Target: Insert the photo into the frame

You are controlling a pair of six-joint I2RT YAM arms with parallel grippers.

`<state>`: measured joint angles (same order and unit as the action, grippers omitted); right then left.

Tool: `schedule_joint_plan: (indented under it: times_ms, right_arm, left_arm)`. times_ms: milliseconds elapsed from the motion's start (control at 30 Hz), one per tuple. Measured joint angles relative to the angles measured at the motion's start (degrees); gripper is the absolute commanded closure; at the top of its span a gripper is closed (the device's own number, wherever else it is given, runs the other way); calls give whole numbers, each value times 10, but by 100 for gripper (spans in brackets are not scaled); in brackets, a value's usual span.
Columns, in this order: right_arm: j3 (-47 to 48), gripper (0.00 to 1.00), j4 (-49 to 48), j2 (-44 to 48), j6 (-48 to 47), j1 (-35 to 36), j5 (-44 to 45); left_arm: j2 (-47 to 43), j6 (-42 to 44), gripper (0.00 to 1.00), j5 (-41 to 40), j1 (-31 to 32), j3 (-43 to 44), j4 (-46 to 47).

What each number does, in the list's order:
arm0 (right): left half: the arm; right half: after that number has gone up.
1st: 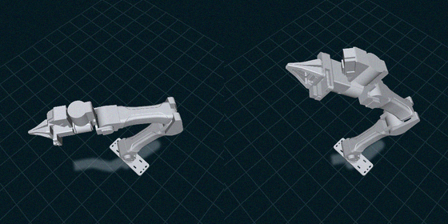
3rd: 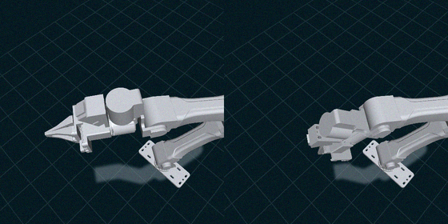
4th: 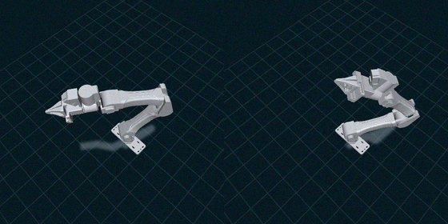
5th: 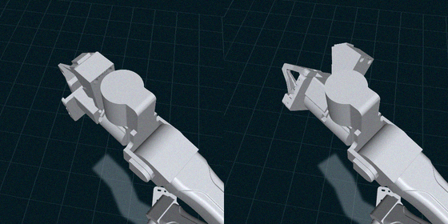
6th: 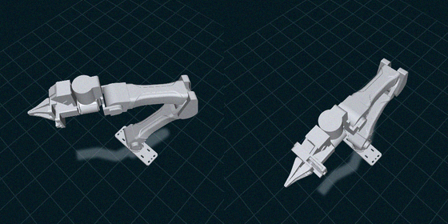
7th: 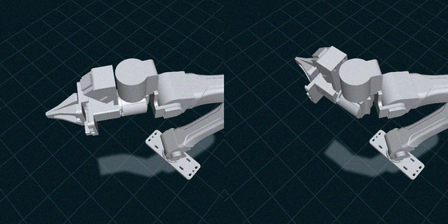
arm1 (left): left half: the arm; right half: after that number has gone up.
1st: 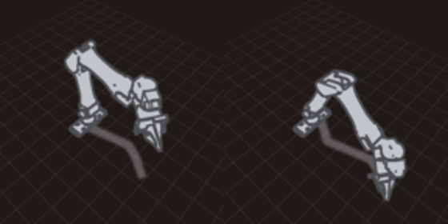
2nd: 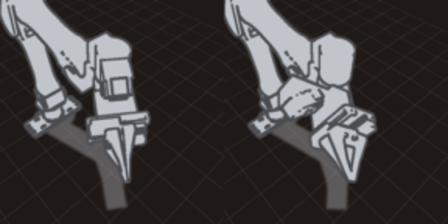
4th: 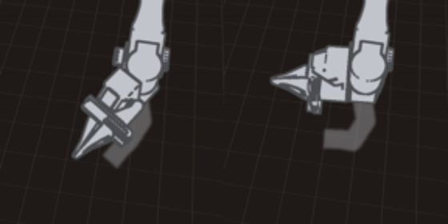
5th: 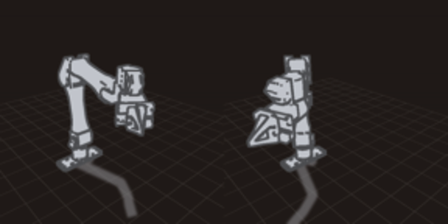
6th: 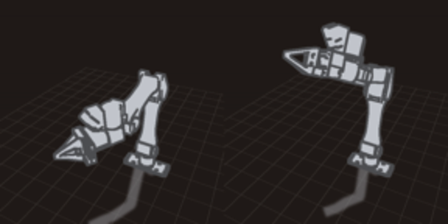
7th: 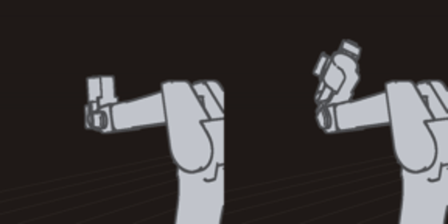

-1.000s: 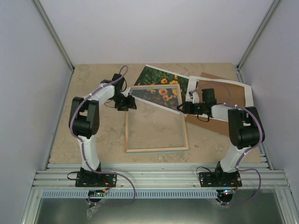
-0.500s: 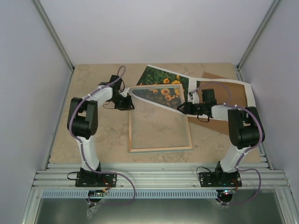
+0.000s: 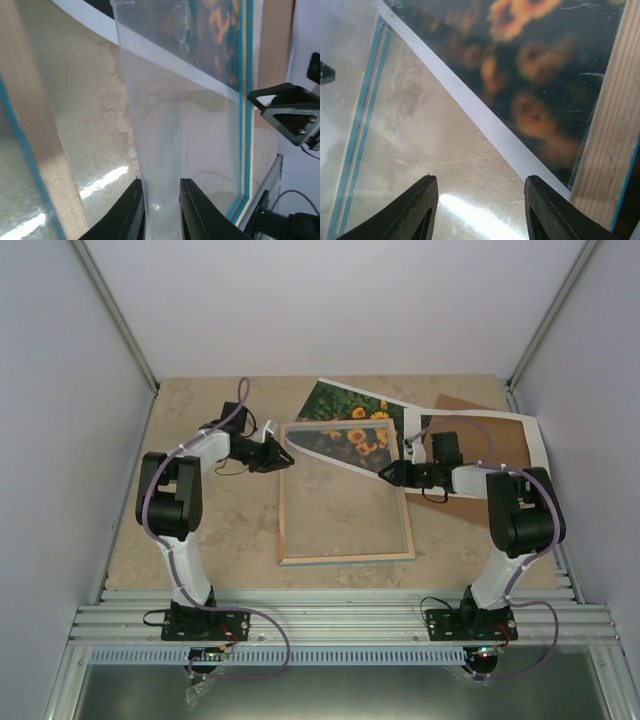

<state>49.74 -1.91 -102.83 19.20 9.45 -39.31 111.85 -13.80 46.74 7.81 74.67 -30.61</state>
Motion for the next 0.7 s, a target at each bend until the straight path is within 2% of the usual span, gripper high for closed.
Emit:
schedule_joint_plan:
  times_ms: [67,133,300,700]
  right_arm:
    - [0,51,0,-2,1,0,-1]
    - [0,51,0,-2,1,0,-2]
    - [0,51,0,-2,1,0,-3]
    - [-3,50,-6,-2,1,0,-4]
  left_arm:
    - [0,-6,80,12,0,-3,11]
    - [0,-12,89,12,1,-3,17]
    - [3,-13,98,-30,2,-3,18]
    - [23,-12,100,-43,3,-3,16]
